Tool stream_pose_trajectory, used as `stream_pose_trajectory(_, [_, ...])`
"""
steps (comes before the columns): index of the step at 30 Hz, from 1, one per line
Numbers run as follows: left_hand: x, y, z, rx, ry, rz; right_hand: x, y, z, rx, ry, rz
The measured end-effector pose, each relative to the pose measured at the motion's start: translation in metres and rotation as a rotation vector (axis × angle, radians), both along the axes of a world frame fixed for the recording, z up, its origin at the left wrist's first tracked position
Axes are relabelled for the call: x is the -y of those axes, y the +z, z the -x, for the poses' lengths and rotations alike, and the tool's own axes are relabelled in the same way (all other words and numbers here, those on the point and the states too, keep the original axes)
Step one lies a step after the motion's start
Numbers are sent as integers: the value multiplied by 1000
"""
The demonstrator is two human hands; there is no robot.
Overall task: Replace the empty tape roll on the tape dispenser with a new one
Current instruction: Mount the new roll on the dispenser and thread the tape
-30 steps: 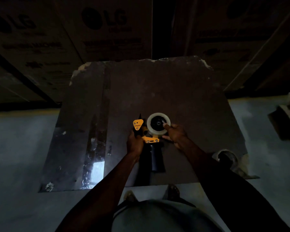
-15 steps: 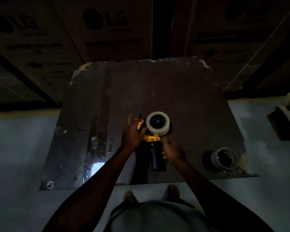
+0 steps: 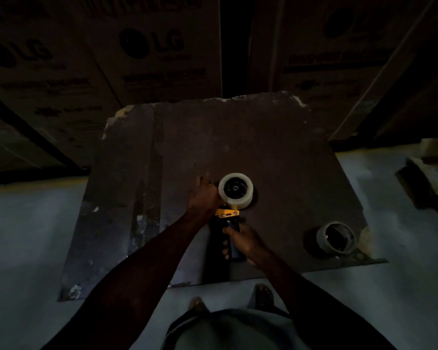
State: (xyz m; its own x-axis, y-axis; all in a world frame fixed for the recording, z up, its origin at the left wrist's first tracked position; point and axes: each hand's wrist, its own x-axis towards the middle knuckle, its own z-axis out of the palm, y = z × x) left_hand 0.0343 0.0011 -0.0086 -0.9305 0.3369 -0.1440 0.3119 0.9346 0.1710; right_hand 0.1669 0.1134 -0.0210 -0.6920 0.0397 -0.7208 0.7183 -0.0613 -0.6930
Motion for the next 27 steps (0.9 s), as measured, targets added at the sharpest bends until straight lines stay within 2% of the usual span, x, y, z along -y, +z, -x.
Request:
stream_pose_trajectory(2, [2, -4, -1, 84, -38, -53, 1, -2, 0, 11, -32, 34])
stream_pose_trajectory(5, [10, -9, -1, 175, 56, -182, 3, -1, 0, 11, -55, 56])
stream_pose_trajectory(7, [16, -12, -3, 152, 76, -261, 5, -2, 0, -14, -72, 53])
stream_pose_trajectory(12, [41, -4, -25, 13, -114, -399, 8, -5, 0, -57, -122, -10])
stream_pose_trajectory(15, [55, -2, -39, -64, -123, -506, 8, -8, 1, -37, -139, 8])
stream_pose_trajectory(21, [57, 6, -45, 24, -97, -457, 5, -9, 2, -23, -136, 6])
stream_pose_trajectory(25, [72, 14, -45, 109, -59, -529, 2, -8, 0, -1, -129, 42])
stream_pose_trajectory(27, [84, 13, -43, 96, -39, -473, 1, -6, 0, 10, -134, 62])
